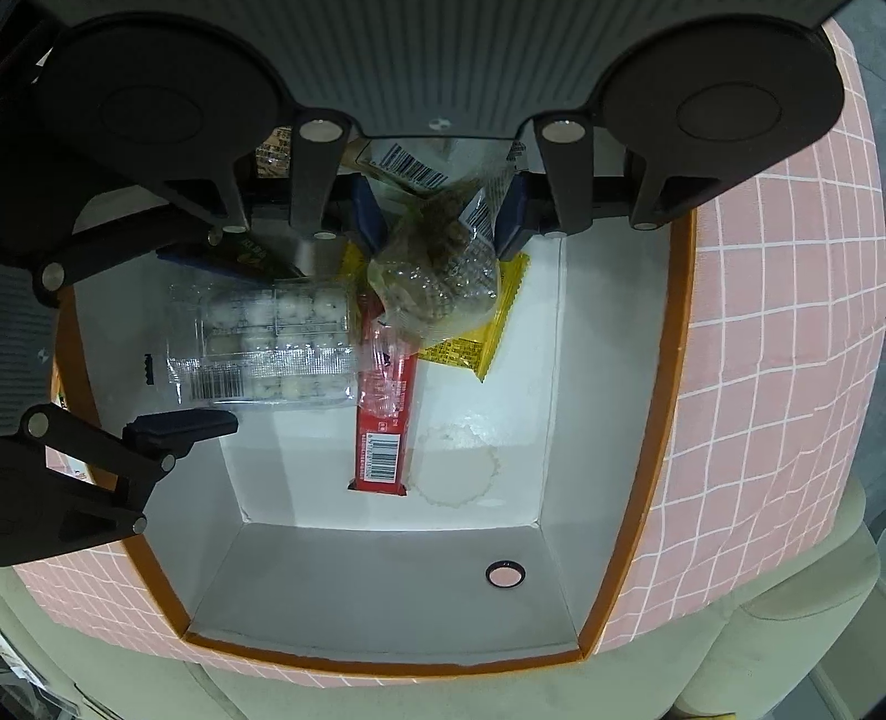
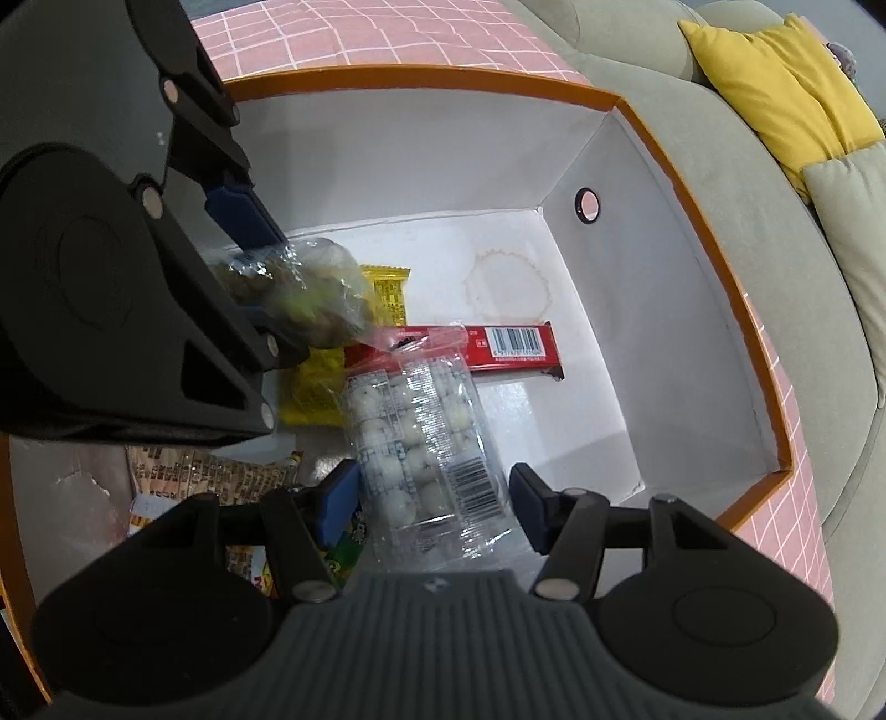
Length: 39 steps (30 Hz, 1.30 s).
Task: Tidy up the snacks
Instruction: 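Lift both tools out of the box and move back toward the remaining snacks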
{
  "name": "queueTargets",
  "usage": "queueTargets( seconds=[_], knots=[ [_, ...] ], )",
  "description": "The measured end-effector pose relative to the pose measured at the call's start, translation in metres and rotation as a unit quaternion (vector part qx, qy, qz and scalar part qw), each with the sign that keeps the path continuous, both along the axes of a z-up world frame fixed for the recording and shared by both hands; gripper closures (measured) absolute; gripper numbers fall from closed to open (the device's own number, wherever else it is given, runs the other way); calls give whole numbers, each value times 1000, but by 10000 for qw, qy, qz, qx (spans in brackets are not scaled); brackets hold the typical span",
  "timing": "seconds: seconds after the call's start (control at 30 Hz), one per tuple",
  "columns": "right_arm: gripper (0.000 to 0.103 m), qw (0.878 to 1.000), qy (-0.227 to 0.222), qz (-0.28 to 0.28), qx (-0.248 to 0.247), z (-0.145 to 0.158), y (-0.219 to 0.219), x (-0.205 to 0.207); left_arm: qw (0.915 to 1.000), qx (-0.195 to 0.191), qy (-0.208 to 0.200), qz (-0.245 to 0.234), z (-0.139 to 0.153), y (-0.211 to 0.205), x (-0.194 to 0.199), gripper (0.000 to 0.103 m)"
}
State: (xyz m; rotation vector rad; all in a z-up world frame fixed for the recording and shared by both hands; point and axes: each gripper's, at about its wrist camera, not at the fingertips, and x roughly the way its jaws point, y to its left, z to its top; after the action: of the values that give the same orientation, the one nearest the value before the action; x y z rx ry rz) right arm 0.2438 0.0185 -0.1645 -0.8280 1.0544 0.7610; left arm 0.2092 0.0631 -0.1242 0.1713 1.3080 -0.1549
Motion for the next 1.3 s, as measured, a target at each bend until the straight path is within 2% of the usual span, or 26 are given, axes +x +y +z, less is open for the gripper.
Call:
queueTargets(
  seconds=[0.17,0.47,0.63,0.8,1.03,1.3],
  knots=[
    [40,10000,-67,-30,22,10,-1,-1,9999,13,-129,-8,13,-1,-7,38],
    [26,9981,-303,-381,372,46,-20,-6,9990,-91,-416,110,45,2,-22,27],
    [25,9944,-413,-728,646,65,-37,-15,9969,-214,-715,268,64,2,-29,26],
    [25,9874,-484,-1161,958,81,-57,-30,9923,-385,-1104,398,88,-3,-46,20],
    [25,9700,-667,-1866,1411,93,-83,-57,9847,-573,-1505,660,104,-10,-71,19],
    [25,9322,-984,-2828,2034,101,-123,-92,9728,-768,-1968,954,109,-19,-98,19]
  ],
)
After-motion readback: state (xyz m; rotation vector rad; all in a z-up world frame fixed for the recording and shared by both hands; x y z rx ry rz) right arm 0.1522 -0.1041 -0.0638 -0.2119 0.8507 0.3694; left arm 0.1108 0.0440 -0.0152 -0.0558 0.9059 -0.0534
